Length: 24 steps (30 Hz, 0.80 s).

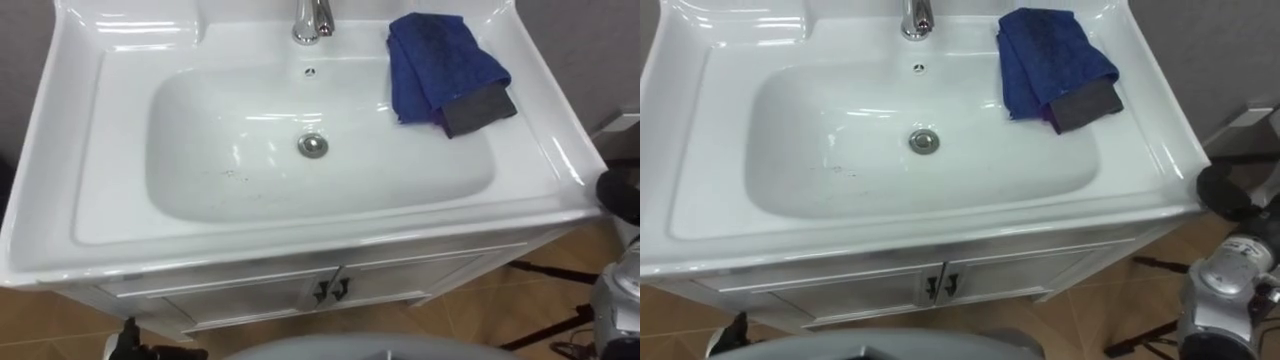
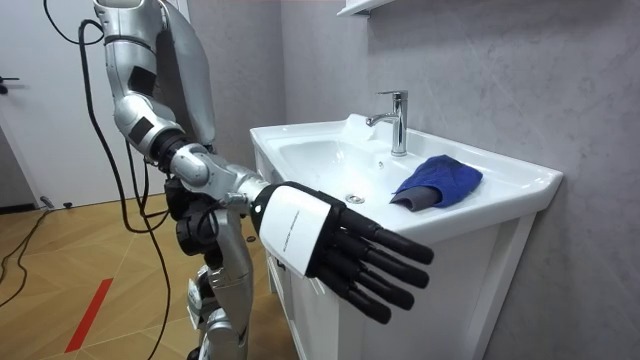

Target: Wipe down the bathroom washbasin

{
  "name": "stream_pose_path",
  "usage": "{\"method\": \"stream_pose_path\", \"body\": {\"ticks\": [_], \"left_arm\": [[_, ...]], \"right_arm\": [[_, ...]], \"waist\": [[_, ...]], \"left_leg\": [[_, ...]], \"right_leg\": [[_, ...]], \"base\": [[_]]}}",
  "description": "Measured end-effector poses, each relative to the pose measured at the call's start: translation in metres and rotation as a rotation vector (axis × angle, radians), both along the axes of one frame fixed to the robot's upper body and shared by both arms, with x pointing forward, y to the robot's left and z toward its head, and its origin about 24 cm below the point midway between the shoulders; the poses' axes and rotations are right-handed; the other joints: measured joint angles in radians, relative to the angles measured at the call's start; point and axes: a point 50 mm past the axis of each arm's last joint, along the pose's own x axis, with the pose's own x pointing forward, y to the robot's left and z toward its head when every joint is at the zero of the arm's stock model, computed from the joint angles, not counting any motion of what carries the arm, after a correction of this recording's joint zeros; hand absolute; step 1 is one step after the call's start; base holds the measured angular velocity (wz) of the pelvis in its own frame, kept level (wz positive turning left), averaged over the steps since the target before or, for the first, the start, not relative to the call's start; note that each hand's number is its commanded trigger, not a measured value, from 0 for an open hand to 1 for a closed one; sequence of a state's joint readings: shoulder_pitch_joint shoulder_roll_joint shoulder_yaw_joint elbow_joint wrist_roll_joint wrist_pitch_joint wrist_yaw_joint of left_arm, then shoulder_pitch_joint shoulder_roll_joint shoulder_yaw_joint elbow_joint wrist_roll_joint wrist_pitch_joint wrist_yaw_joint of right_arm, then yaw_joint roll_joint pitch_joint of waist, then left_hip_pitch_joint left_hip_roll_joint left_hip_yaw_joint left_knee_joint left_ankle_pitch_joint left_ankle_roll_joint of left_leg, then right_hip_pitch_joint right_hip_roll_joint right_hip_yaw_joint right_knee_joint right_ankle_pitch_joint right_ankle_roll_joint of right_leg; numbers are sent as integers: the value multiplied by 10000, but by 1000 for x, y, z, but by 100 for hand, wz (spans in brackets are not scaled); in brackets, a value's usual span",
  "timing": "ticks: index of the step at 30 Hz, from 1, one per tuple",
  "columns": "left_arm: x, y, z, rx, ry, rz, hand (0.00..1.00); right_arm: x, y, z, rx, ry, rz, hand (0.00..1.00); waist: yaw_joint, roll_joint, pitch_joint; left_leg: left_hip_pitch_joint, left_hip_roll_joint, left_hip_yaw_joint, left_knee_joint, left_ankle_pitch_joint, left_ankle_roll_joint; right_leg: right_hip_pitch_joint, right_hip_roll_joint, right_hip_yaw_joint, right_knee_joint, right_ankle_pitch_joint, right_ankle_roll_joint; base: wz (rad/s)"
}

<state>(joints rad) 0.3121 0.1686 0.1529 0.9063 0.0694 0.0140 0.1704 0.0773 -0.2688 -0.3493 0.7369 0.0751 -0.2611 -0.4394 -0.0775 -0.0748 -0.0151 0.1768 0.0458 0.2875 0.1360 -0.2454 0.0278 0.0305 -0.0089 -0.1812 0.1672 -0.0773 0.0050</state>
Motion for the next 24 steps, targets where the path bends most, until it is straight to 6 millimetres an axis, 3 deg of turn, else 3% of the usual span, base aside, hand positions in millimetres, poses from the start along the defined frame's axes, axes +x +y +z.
{"method": "stream_pose_path", "body": {"ticks": [12, 19, 24], "left_arm": [[-2, 4, 1, 274, -17, 310, 0], [-6, 6, 2, 308, 19, 454, 0], [-6, 7, 3, 265, -197, 677, 0]], "right_arm": [[-8, 3, -6, 308, -187, -673, 0], [-16, -3, -7, 1174, -1116, -1909, 0], [-16, -14, 0, 1519, -1754, -2871, 0]], "waist": [[-11, -14, -29], [-13, 179, -136], [-32, 339, -106]], "left_leg": [[132, 21, -64, -70, -37, 2], [234, 67, -51, -72, -72, -7], [253, 100, -50, -59, -98, -38]], "right_leg": [[210, 70, 171, -204, 30, 40], [305, 120, 415, -204, 29, 40], [334, 149, 402, -197, 11, 64]], "base": [[1], [1], [-1]]}}
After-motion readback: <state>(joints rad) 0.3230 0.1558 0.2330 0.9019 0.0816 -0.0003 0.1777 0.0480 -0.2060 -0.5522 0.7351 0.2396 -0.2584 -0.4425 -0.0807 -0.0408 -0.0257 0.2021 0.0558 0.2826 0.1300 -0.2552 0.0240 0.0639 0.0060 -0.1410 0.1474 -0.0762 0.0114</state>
